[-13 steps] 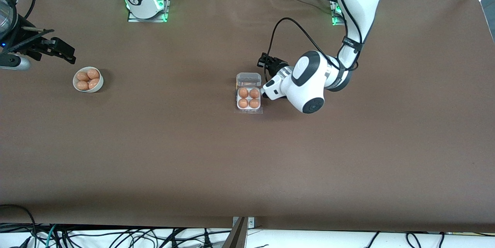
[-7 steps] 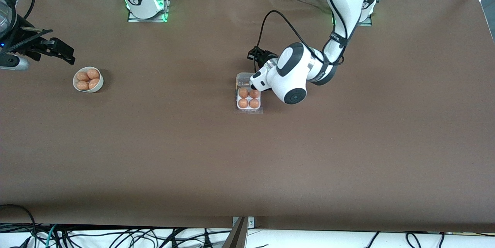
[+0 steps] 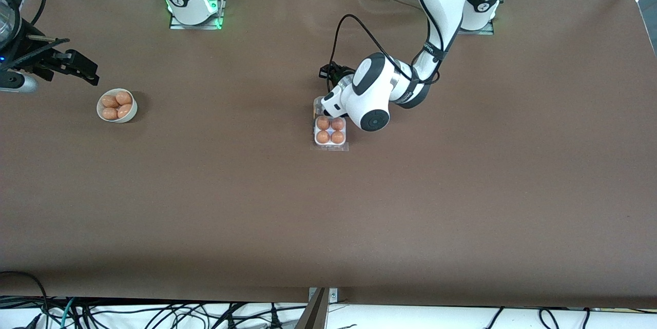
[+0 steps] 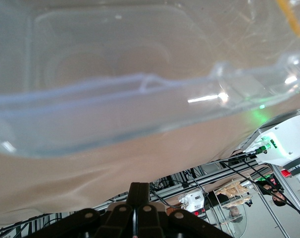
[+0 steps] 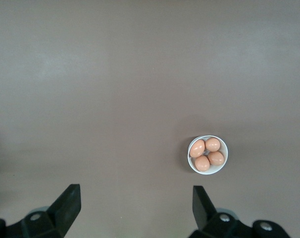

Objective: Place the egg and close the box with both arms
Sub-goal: 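Swing the lid over the eggs with the left gripper and press shut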

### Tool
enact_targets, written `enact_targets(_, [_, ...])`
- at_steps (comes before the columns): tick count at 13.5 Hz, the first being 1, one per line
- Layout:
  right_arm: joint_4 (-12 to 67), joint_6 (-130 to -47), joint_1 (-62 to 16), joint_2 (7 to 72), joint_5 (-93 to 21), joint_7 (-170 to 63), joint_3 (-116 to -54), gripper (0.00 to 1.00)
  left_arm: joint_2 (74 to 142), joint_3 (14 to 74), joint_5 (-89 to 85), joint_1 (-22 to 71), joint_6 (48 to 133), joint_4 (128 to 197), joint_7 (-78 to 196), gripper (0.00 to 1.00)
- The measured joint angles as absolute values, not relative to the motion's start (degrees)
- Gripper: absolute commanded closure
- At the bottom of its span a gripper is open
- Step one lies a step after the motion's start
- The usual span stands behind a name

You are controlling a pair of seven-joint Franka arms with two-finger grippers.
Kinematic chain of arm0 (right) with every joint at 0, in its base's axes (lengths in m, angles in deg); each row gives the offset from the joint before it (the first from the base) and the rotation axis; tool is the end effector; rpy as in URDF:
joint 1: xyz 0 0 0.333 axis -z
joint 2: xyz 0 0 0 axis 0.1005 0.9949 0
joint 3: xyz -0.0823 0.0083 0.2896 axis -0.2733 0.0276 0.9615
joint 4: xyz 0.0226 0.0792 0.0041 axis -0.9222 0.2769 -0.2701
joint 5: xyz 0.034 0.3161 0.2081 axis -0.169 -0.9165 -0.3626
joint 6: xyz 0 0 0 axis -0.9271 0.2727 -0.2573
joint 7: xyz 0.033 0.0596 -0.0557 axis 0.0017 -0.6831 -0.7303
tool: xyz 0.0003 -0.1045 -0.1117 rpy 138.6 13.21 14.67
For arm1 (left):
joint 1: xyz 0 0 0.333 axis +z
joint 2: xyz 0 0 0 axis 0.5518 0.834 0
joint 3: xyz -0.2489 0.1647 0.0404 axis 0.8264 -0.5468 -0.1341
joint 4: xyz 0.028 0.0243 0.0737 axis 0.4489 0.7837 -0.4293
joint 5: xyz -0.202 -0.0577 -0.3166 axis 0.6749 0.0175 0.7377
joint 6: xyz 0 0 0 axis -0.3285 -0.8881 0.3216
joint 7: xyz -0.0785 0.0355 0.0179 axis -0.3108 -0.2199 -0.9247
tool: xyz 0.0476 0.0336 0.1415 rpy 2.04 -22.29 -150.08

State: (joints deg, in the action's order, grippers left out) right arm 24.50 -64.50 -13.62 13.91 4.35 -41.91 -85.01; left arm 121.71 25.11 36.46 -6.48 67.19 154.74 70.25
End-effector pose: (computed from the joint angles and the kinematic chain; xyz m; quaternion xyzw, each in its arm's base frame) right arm 0.5301 0.0113 0.5422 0.9989 -0.0345 -0.0134 0.0302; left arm 0.3928 -0.4638 0.1936 0.8818 -0.0151 -0.4334 0.1855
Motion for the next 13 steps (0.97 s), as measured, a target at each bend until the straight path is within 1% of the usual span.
enact_targets(8, [24.5, -64.5, -13.6, 13.9, 4.4, -41.9, -85.0, 0.00, 121.8, 24.9, 36.4, -7.4, 70.4, 154.6, 72.5, 1.00])
enact_targets(13, [24.5, -64.5, -13.6, 13.9, 4.4, -41.9, -85.0, 0.00, 121.8, 24.6, 33.8, -7.6, 70.6, 154.6, 73.8, 1.00])
